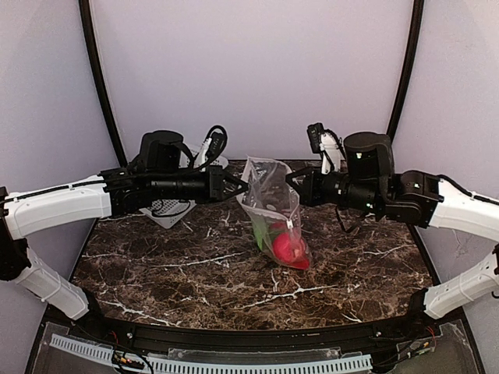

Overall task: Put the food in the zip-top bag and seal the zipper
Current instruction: Adjust the zipper food storage bag at the center of the board.

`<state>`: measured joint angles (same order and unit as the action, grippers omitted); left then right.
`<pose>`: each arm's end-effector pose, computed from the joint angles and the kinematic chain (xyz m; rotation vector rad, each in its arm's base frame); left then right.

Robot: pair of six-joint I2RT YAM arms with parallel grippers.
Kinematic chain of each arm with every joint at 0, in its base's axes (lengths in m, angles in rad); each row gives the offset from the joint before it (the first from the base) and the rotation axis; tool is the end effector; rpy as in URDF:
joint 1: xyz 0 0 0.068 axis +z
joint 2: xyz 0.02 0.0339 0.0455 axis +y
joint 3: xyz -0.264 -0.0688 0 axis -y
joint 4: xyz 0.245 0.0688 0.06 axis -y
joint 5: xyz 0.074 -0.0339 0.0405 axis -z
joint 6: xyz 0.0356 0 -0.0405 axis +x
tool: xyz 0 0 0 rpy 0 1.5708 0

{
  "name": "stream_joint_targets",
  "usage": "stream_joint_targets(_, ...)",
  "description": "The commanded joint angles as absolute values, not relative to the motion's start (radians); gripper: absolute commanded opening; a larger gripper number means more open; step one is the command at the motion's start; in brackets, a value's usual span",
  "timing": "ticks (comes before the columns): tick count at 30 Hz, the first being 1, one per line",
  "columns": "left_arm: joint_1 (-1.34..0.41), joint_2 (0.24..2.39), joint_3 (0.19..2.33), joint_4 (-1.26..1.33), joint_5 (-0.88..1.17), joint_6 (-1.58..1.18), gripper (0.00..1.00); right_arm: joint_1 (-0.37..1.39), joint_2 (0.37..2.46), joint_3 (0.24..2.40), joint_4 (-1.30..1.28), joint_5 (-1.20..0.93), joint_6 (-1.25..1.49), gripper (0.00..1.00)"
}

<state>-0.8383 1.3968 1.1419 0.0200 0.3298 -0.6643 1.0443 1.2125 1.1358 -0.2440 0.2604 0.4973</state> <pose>0.2129 -0.2540 0.3447 0.4349 1.9675 -1.3188 0.1482 0.2368 0.3676 -0.3499 1.9307 0.7986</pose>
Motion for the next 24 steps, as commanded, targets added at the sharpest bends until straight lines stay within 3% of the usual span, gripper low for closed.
stream_joint_targets(1, -0.833, 1.386, 1.138, 0.009, 0.337, -0.649, 0.01, 1.04, 1.206, 1.146, -0.256, 0.302, 0.488, 0.0)
stream_joint_targets(9, -0.833, 1.364, 1.121, 0.006, 0.325, -0.644, 0.04, 1.039, 1.243, 1.149, -0.25, 0.273, 0.502, 0.0)
stream_joint_targets(10, -0.832, 1.363, 1.12, 0.006, 0.326, -0.645, 0.09, 1.04, 1.244, 1.149, -0.248, 0.27, 0.503, 0.0)
stream_joint_targets(13, -0.822, 1.347, 1.113, 0.01, 0.344, -0.653, 0.36, 1.04, 1.243, 1.148, -0.242, 0.27, 0.504, 0.0)
stream_joint_targets(18, -0.738, 1.291, 1.135, -0.083, 0.306, -0.597, 0.67, 1.04, 1.245, 1.143, -0.237, 0.265, 0.506, 0.0)
stream_joint_targets(24, -0.568, 1.306, 1.215, -0.23, 0.279, -0.486, 0.8, 1.039, 1.258, 1.146, -0.225, 0.252, 0.504, 0.0)
